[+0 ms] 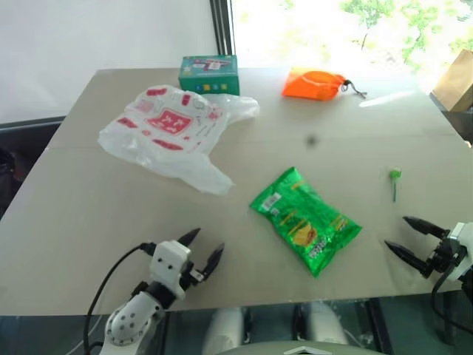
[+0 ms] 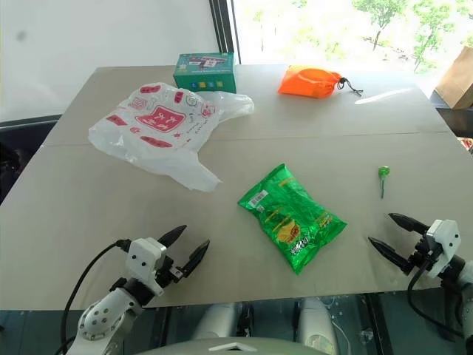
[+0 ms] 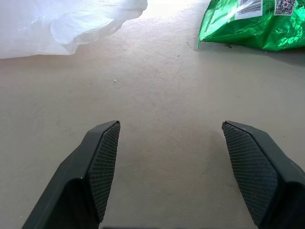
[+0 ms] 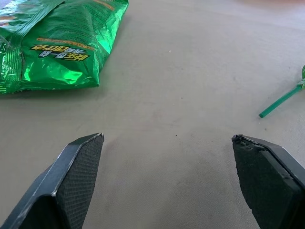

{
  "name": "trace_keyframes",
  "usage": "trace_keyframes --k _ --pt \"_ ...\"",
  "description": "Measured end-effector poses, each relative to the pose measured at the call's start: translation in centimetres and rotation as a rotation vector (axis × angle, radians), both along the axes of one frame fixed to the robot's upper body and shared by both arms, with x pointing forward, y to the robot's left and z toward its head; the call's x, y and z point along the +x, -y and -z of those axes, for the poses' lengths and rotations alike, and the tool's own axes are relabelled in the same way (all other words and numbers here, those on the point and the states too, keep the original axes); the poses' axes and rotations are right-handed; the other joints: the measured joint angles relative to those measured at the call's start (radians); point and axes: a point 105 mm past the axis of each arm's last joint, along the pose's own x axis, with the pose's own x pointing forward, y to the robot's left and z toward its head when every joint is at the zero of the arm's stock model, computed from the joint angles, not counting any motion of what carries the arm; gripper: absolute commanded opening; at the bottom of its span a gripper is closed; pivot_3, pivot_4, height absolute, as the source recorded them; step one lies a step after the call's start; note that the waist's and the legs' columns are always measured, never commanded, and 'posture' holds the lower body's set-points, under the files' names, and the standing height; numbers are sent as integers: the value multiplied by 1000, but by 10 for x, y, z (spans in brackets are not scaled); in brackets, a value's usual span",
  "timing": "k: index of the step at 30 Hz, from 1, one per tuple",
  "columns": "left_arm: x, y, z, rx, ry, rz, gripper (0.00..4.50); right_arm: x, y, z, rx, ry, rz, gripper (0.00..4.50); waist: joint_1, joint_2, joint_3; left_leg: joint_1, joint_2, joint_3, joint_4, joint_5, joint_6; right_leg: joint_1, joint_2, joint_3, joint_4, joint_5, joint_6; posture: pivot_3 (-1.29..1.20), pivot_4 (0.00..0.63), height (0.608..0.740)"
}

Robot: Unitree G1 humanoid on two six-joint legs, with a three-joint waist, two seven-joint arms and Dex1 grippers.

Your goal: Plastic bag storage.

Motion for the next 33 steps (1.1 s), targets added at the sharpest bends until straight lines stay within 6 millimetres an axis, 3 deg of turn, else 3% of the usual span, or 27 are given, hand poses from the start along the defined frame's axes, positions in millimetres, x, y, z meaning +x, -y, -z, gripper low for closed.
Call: trace_keyframes --k 29,33 --pt "1 -1 2 -19 4 -27 3643 -4 0 8 -2 -10 0 4500 -1 0 0 2 0 4 2 0 0 -2 0 6 7 0 0 0 150 740" --pt "6 2 -6 -35 33 -37 3643 -5 -7 0 15 9 -35 4500 -1 0 0 3 0 4 2 0 0 -2 0 6 8 0 0 0 150 740"
